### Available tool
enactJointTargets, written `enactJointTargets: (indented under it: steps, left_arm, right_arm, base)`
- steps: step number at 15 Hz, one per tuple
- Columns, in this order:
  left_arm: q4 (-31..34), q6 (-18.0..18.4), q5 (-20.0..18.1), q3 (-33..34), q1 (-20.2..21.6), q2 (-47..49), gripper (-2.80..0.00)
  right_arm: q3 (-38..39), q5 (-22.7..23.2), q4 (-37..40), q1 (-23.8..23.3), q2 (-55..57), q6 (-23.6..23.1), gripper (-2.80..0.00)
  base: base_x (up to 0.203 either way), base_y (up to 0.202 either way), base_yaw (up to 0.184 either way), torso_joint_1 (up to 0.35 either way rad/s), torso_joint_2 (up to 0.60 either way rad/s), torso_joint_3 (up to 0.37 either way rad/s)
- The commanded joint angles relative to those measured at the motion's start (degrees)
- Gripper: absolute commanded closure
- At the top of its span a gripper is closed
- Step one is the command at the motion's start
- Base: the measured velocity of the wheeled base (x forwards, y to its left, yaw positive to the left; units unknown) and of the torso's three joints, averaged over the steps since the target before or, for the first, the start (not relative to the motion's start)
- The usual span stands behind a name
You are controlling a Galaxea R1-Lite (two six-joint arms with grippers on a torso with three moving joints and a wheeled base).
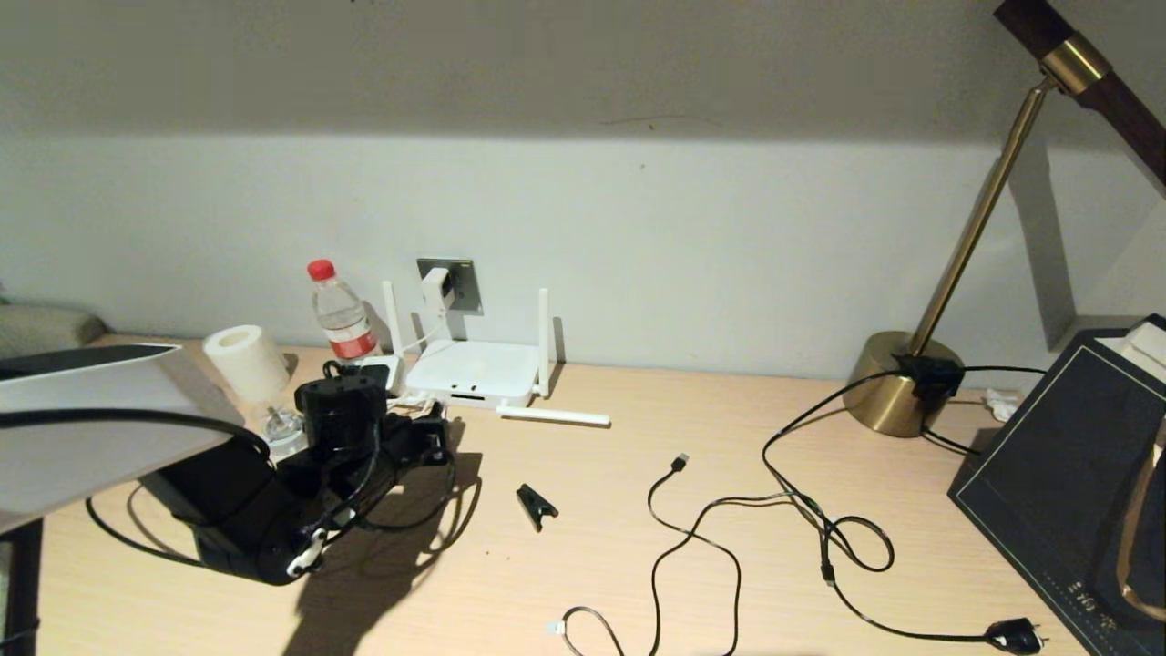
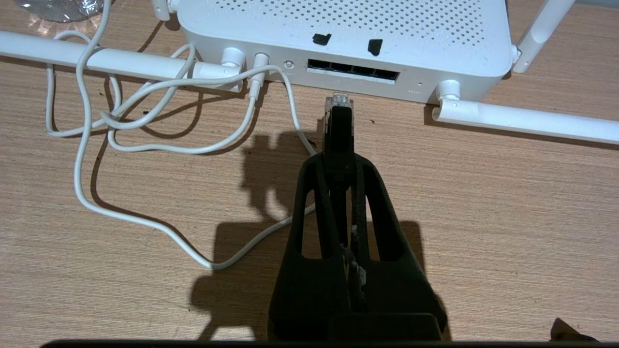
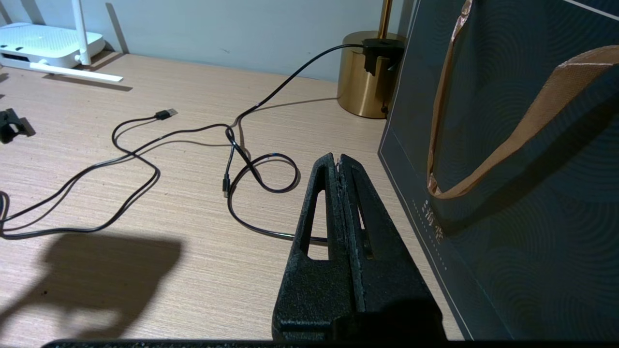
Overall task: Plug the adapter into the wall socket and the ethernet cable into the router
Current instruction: Plug cable into router interface
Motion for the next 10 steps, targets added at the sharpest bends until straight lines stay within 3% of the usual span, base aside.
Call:
enactJointTargets:
  steps: [1, 10]
  left_arm:
    - [-0.98, -0.12, -0.02, 0.13, 0.19, 0.42, 0.0]
    - [-3.17, -0.12, -0.64, -2.53, 0.2, 5.97, 0.0]
  right_arm:
    - [2.02, 0.06, -0.06, 0.02, 0.09, -0.04, 0.0]
    - [2.02, 0.06, -0.06, 0.02, 0.09, -0.04, 0.0]
  base:
    - [0.0, 0.0, 0.0, 0.0, 0.0, 0.0]
    - [0.0, 0.0, 0.0, 0.0, 0.0, 0.0]
